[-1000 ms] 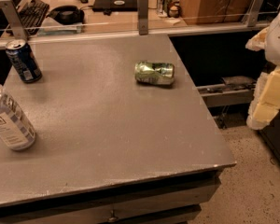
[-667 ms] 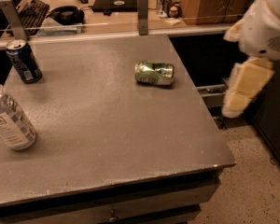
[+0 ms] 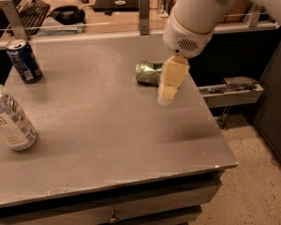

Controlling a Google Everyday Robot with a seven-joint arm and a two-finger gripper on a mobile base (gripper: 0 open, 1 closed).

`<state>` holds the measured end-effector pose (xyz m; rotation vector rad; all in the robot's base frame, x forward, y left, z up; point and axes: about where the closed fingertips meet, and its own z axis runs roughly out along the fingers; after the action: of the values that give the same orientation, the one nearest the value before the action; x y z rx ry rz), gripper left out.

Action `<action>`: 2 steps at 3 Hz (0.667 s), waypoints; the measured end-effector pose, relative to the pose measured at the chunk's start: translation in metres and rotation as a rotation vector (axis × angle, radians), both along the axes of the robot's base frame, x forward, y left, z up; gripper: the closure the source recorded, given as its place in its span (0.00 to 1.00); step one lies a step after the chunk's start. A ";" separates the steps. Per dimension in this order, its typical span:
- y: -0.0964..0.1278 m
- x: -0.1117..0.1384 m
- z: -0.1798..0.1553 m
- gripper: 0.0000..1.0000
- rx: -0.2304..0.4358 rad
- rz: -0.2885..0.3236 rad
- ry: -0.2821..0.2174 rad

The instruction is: Place green can upright

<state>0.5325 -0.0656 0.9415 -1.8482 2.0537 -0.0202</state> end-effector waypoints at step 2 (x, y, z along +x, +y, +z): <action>0.058 0.075 -0.073 0.00 0.049 -0.052 0.110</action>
Offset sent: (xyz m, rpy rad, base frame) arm 0.1103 0.0721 -0.1013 0.0576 0.1475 -0.0813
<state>0.6072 -0.0079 0.8685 -1.8025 2.1559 0.1194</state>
